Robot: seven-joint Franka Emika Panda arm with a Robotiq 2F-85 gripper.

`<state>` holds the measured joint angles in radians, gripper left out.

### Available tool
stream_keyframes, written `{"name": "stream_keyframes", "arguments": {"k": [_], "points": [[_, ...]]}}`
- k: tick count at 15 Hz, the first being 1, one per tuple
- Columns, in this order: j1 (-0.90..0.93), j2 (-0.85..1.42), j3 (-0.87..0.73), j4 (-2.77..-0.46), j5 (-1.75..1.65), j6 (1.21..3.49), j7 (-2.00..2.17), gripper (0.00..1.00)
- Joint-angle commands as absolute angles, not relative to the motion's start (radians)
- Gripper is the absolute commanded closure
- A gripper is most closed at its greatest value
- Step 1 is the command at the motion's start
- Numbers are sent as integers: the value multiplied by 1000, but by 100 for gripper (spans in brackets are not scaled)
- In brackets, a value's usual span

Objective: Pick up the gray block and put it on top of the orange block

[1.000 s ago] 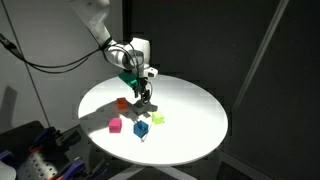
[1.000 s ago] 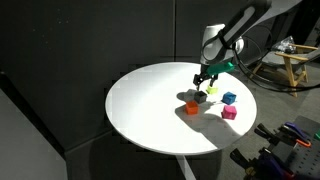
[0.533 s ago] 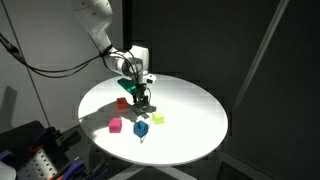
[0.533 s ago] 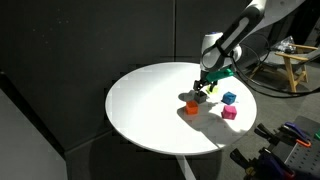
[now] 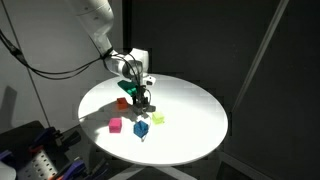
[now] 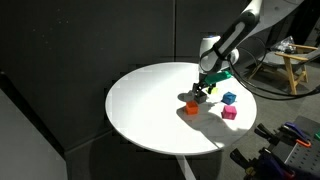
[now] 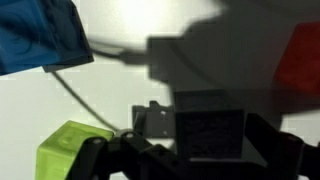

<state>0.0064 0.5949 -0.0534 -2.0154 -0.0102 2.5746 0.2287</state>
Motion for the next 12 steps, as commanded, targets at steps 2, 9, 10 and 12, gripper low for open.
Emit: {"name": "stream_keyframes", "arguments": {"k": [2, 9, 10, 12], "points": [[10, 632, -63, -1969, -9, 2575, 196, 26], [14, 595, -71, -1992, -19, 2532, 181, 69], [16, 589, -74, -1997, -22, 2530, 181, 71], [19, 563, -77, -2016, -27, 2516, 174, 72]]}}
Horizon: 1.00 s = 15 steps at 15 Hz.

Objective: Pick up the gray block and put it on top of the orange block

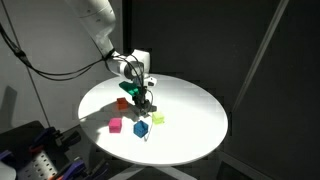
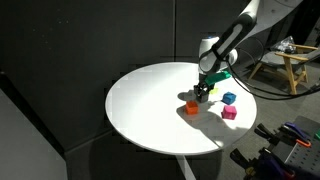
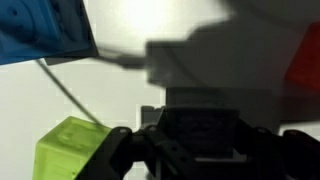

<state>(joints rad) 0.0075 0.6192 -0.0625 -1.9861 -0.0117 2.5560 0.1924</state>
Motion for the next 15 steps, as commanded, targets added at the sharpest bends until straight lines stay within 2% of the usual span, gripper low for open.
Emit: {"name": "stream_keyframes", "arguments": {"k": [1, 9, 15], "points": [[21, 548, -78, -2024, -29, 2505, 173, 72], [32, 403, -74, -2100, -72, 2425, 161, 74], [21, 262, -43, -2246, -75, 2468, 31, 74]]}}
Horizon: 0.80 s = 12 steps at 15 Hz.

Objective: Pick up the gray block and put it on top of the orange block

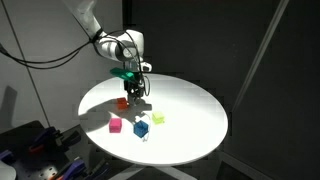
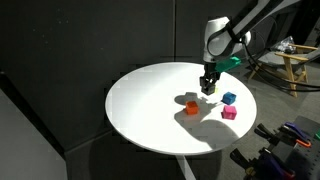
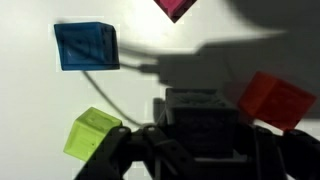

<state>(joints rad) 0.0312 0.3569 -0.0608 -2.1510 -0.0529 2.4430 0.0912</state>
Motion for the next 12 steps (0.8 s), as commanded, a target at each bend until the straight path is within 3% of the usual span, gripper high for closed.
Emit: {"name": "stream_keyframes", "arguments": {"k": [1, 12], "points": [[19, 244, -37, -2266, -72, 2473, 6, 74], [29, 197, 29, -2367, -64, 2547, -170, 74]]}}
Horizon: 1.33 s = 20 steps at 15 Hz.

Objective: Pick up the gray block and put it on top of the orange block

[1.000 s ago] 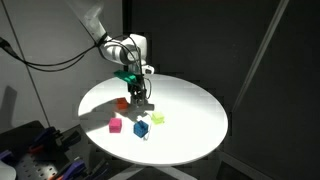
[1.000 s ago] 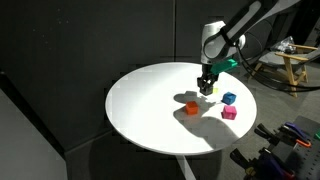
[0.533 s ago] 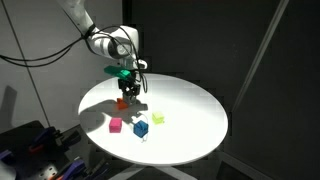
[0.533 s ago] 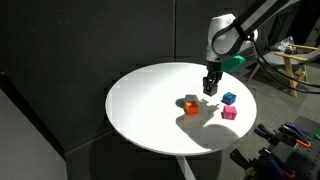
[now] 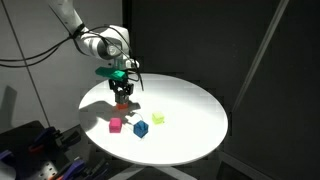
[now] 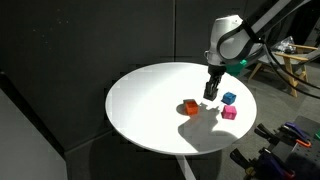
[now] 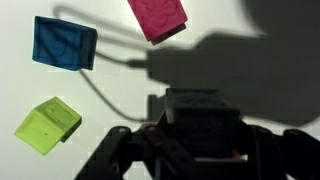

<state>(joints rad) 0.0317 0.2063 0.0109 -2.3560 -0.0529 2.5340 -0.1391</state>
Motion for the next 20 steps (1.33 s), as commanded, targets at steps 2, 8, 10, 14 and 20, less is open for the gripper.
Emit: {"name": "stream_keyframes", "arguments": {"k": [2, 8, 10, 14, 20], "points": [[32, 210, 40, -2353, -62, 2542, -173, 74], [58, 270, 50, -2294, -81, 2532, -129, 74], [69, 299, 49, -2263, -83, 2528, -110, 74], [90, 360, 47, -2192, -83, 2518, -81, 74], [116, 423, 36, -2121, -93, 2519, -31, 65]]}}
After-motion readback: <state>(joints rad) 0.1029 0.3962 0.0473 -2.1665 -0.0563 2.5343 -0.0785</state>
